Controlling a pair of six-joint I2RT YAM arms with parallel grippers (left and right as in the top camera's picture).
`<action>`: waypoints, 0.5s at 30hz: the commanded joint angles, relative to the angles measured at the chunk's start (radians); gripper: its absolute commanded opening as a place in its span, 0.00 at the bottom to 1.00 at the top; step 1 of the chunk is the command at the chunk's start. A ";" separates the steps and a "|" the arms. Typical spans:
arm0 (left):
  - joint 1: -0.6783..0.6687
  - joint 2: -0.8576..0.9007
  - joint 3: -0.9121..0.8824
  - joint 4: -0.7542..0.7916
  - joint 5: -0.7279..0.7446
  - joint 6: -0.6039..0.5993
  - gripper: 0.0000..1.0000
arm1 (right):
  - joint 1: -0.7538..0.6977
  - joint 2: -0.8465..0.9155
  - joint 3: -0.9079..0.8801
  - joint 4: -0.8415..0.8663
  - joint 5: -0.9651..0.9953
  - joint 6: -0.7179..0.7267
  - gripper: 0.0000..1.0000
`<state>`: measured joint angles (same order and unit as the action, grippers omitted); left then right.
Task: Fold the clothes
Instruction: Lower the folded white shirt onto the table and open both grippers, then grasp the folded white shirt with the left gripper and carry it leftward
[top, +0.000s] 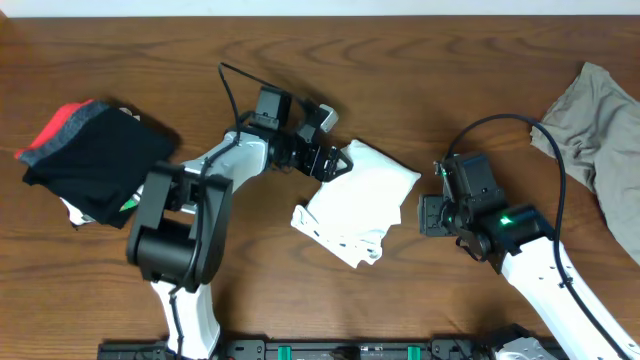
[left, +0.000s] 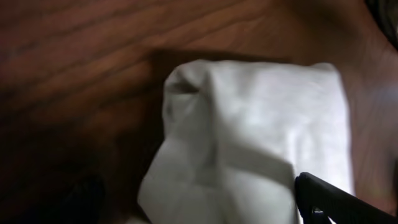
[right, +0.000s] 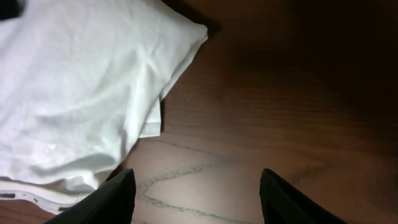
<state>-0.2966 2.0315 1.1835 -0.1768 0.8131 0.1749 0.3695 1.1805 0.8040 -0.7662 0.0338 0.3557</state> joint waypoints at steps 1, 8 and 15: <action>-0.013 0.043 -0.003 -0.001 0.018 -0.050 0.98 | -0.008 -0.002 0.012 -0.001 -0.004 0.015 0.62; -0.072 0.061 -0.003 -0.030 0.018 -0.049 0.64 | -0.008 -0.002 0.012 -0.001 -0.009 0.026 0.63; -0.087 0.061 -0.003 -0.031 0.017 -0.058 0.35 | -0.008 -0.002 0.012 -0.011 -0.016 0.026 0.62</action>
<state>-0.3840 2.0701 1.1877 -0.2028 0.8383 0.1238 0.3695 1.1805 0.8040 -0.7719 0.0235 0.3637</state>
